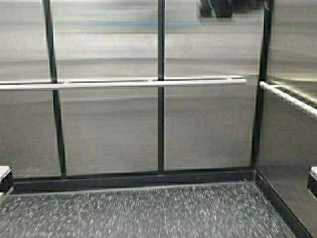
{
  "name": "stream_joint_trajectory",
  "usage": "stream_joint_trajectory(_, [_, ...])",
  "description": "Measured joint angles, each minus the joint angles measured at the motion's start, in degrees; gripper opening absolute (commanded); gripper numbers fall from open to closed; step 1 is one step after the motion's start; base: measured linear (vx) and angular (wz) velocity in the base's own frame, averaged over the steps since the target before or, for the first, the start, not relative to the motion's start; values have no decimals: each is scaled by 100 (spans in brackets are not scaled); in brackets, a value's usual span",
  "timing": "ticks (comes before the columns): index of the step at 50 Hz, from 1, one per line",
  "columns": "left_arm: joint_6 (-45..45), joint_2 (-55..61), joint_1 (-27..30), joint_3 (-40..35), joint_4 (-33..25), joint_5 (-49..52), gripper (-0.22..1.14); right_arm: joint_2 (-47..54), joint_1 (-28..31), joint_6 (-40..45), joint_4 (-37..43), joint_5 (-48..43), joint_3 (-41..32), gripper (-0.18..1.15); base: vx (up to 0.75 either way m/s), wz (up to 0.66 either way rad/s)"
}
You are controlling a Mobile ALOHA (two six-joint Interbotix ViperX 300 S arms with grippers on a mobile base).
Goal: Navigate to elevator, push the call button, then enter the elevator
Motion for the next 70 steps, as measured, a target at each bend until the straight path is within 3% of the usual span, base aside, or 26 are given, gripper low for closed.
stream_joint_trajectory(21, [26, 773, -9, -149, 44, -431, 2, -70, -62, -9, 62, -18, -149, 6, 41, -8])
stream_joint_trajectory(41, [-114, 387, -9, -35, 44, -439, 2, -97, -18, 0, 70, -9, -53, 6, 42, 2])
stream_joint_trajectory(70, [-105, 378, -9, -35, 35, -439, 2, -308, 9, 0, 62, -18, -88, 6, 33, 59])
